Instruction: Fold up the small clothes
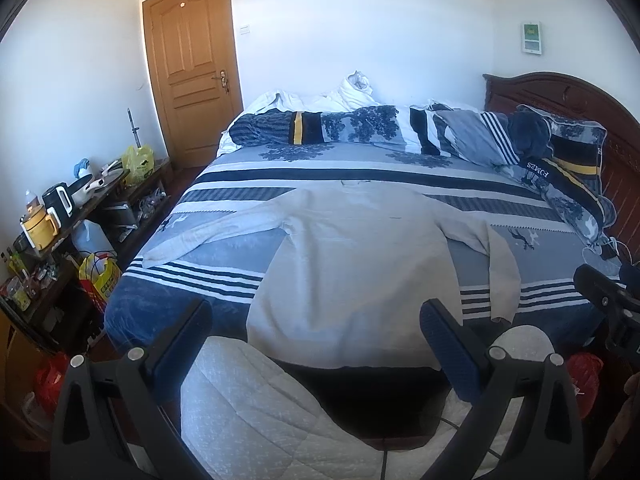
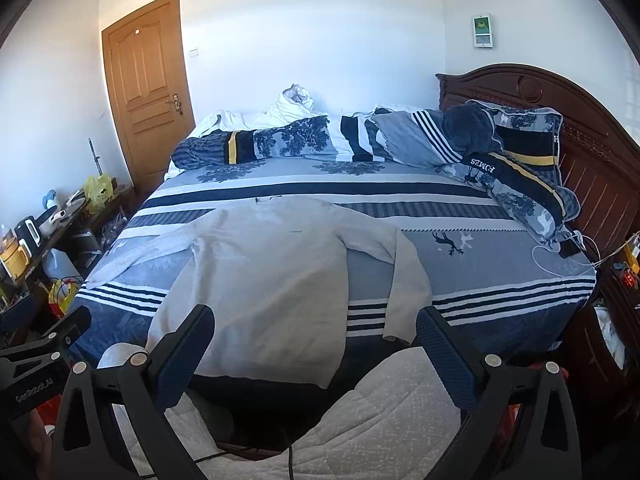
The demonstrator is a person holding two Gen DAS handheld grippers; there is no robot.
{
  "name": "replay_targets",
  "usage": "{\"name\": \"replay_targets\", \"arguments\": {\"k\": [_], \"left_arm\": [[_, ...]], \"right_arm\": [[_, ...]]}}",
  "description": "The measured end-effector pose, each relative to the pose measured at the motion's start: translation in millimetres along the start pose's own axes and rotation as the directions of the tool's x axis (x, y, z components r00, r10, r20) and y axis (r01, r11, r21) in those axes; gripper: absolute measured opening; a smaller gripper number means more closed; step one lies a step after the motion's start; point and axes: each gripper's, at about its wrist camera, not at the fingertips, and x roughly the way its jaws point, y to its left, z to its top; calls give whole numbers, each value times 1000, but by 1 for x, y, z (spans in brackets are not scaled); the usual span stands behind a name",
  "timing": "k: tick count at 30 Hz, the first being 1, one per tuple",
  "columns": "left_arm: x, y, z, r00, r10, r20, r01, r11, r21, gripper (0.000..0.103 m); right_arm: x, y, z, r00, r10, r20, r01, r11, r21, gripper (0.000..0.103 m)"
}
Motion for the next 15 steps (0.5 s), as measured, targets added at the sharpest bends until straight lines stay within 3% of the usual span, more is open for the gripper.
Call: {"name": "replay_targets", "arguments": {"k": [15], "left_arm": [[-2, -1, -3, 1000, -2, -6, 2, 1000, 4, 103]], "right_arm": [[-3, 9, 1, 1000, -26, 5, 27, 1000, -15, 102]]}}
